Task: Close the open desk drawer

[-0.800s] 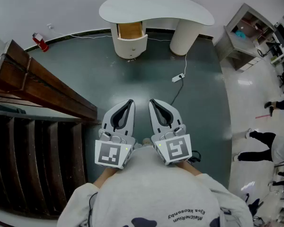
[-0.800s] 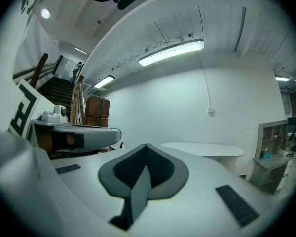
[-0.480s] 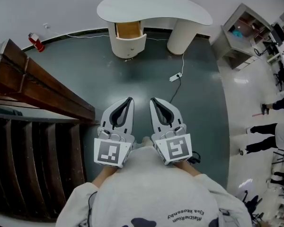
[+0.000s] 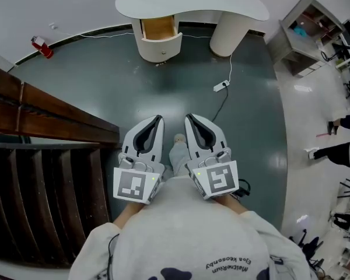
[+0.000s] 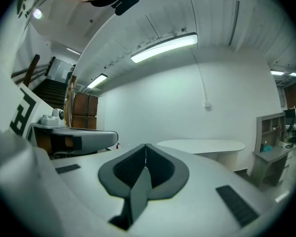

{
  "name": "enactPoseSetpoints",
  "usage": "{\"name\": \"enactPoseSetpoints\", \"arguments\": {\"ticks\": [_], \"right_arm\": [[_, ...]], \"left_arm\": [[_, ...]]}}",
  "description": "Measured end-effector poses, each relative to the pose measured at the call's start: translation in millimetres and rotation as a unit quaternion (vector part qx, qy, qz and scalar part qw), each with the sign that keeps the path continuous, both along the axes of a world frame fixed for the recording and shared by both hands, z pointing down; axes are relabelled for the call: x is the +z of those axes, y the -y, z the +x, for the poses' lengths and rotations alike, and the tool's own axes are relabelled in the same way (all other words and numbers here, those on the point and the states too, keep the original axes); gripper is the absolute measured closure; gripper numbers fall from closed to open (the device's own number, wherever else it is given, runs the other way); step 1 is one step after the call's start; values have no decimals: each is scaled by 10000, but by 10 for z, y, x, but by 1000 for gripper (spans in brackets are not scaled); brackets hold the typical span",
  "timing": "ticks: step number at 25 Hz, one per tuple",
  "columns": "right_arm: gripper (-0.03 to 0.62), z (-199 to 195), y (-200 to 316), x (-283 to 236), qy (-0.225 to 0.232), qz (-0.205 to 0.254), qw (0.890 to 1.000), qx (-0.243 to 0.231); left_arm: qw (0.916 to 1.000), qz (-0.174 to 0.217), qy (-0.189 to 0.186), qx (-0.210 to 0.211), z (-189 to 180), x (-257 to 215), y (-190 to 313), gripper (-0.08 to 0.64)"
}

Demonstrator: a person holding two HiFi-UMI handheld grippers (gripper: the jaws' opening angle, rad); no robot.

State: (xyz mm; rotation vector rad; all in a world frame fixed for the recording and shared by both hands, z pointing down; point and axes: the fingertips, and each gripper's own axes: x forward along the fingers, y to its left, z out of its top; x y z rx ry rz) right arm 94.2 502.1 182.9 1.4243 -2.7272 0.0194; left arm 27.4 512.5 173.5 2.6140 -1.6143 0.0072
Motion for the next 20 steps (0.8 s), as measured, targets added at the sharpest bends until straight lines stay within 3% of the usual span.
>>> {"name": "enactPoseSetpoints", "arguments": {"ticks": [11, 20], "right_arm": [[575, 106, 1337, -62, 159, 72, 9986, -492], [575, 123, 1812, 43, 186, -138, 9972, -711]], "left_arm": [[9994, 158, 64, -295, 182, -91, 1288, 552], [9986, 52, 43, -532, 181, -82, 1778, 554]]}}
